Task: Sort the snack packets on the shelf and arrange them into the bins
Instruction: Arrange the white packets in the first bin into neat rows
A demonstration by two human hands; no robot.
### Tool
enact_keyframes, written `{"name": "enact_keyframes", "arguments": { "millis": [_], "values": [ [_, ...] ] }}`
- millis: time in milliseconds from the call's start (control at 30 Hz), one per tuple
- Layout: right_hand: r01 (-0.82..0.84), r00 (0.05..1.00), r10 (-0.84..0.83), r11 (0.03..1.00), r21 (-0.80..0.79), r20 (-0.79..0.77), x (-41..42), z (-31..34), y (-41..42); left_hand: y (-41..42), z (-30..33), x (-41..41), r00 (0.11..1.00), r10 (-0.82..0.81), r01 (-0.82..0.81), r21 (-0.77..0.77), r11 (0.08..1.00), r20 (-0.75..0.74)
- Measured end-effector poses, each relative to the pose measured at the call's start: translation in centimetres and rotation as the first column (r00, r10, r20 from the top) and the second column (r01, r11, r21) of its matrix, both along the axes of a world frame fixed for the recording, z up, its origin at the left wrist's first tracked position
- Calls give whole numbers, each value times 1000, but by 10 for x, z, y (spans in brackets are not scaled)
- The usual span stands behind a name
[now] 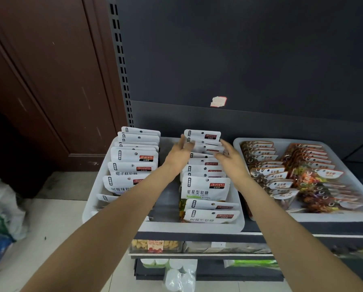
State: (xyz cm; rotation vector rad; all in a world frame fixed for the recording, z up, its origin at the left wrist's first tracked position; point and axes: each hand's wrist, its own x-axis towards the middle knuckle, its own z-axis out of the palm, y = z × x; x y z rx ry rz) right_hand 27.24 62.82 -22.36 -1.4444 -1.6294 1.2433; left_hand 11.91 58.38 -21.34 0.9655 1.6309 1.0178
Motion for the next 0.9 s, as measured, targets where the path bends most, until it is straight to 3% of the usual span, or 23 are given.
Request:
{"name": "enact_keyframes", "arguments": {
  "millis": [100,233,433,533,600,900],
  "values": [
    [-14,999,14,1000,-1,-48,8,-4,-16,-13,-9,10,996,-75,72,59,996,40],
    [-50,997,45,995,-82,-60,9,-8,-24,-18,-22,14,952,12,-26,41,999,305],
    [-42,995,35,996,-79,-98,11,-7,-26,-22,-24,19,914,-31,7,59,998,405],
    [-47,993,42,998,-41,-111,14,-9,-24,-24,-22,19,921,-49,18,81,997,387],
    [-64,996,63,998,-16,-67,12,-11,-22,-24,-21,19,956,-5,-18,74,997,295],
    [10,999,-7,997,-71,37,5,8,-4,5,-3,2,988,138,-131,-84,988,71]
  ]
}}
